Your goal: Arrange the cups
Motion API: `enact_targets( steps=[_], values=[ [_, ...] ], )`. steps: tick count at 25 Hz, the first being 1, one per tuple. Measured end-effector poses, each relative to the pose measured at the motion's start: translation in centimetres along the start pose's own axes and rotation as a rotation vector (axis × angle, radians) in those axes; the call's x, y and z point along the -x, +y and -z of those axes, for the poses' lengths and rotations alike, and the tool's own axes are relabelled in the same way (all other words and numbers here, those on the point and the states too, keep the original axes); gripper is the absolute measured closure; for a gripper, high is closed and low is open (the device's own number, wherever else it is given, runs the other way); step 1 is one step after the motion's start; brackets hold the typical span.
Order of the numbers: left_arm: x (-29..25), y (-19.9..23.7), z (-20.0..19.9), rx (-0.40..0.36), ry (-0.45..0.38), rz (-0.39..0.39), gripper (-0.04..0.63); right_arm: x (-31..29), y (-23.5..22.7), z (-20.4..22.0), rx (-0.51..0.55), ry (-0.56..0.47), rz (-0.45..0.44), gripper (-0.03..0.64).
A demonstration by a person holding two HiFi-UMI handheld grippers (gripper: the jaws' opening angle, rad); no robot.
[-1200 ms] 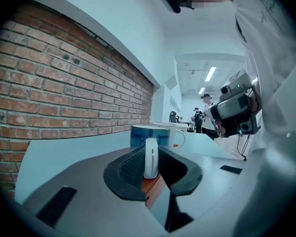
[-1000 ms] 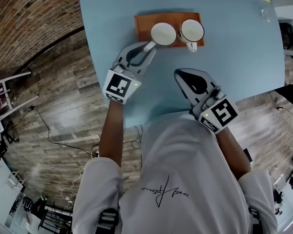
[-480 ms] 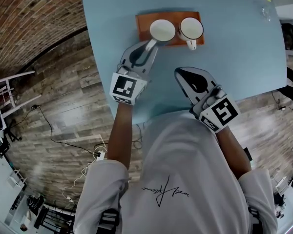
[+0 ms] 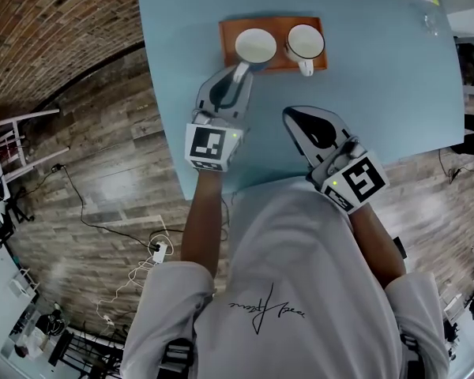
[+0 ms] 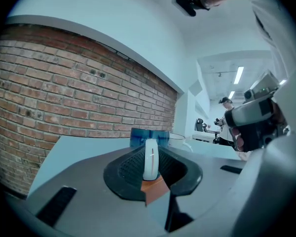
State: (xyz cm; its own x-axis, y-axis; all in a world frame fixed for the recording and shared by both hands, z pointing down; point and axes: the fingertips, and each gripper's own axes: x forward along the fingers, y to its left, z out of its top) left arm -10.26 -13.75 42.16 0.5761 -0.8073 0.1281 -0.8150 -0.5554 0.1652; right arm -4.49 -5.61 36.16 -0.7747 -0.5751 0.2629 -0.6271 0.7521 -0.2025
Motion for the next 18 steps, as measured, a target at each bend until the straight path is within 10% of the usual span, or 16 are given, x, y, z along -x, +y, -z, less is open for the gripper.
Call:
enact_targets(
  steps=[18],
  values=[
    [0.5, -0.9, -0.8, 0.037, -0.048, -0.232, 0.532, 2.4, -0.2, -0.7, -0.004, -0.021, -0.034, 0.595]
  ],
)
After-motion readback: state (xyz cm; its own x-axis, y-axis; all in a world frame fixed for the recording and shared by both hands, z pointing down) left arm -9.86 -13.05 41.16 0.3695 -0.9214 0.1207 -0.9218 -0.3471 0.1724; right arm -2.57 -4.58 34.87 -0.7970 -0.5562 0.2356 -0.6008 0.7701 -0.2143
